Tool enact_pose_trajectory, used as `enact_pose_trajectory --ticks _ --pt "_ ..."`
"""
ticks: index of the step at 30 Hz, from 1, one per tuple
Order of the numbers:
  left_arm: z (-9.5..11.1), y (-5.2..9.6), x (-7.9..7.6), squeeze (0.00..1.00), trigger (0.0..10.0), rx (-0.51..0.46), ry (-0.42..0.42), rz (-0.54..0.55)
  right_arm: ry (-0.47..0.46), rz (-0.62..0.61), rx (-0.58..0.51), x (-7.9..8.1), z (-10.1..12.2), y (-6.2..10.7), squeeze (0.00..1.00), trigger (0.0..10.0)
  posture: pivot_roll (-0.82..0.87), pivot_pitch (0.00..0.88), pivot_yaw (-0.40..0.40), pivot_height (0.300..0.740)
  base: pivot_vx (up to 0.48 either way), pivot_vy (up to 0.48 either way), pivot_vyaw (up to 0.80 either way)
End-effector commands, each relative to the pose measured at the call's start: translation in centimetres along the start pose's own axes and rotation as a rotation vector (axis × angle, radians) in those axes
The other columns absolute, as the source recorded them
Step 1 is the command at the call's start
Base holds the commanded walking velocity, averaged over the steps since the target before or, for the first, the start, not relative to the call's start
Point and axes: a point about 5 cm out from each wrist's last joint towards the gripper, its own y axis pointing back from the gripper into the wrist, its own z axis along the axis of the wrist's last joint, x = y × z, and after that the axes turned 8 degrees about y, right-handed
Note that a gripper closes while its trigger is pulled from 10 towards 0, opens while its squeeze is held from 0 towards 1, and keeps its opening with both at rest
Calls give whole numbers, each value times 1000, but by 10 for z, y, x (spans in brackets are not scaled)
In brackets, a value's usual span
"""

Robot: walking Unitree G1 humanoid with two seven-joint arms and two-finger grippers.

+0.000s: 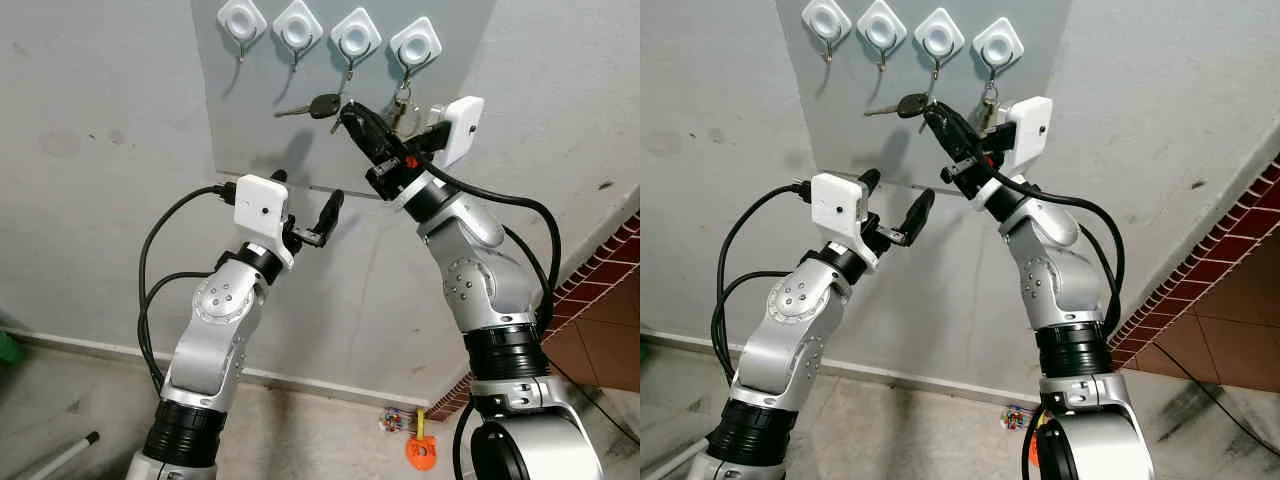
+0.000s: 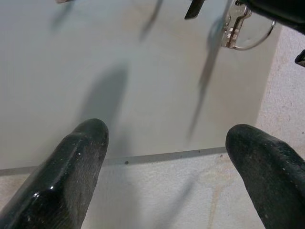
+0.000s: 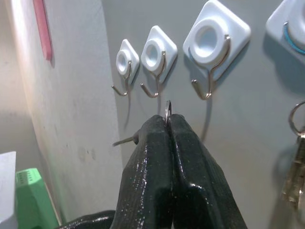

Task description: Hang keys on a hook

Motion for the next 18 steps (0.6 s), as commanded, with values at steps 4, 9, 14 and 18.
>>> enact_pose_trajectory --ticks 4,9,14,18 --pt "5 -2 -4 0 10000 -16 -4 -12 -8 18 -51 -3 16 -7 0 10000 -12 95 -59 740 0 0 0" --pt "7 -3 -5 0 10000 -18 -5 -18 -22 33 -53 -7 20 -12 0 10000 -14 97 -56 740 0 0 0" --pt "7 -2 -5 0 10000 -16 -6 -19 -29 37 -54 -9 22 -15 0 10000 -7 101 -62 740 0 0 0" --pt "6 -1 -6 0 10000 -15 -6 -16 -76 20 -63 -12 22 -17 0 10000 -3 102 -65 740 0 0 0"
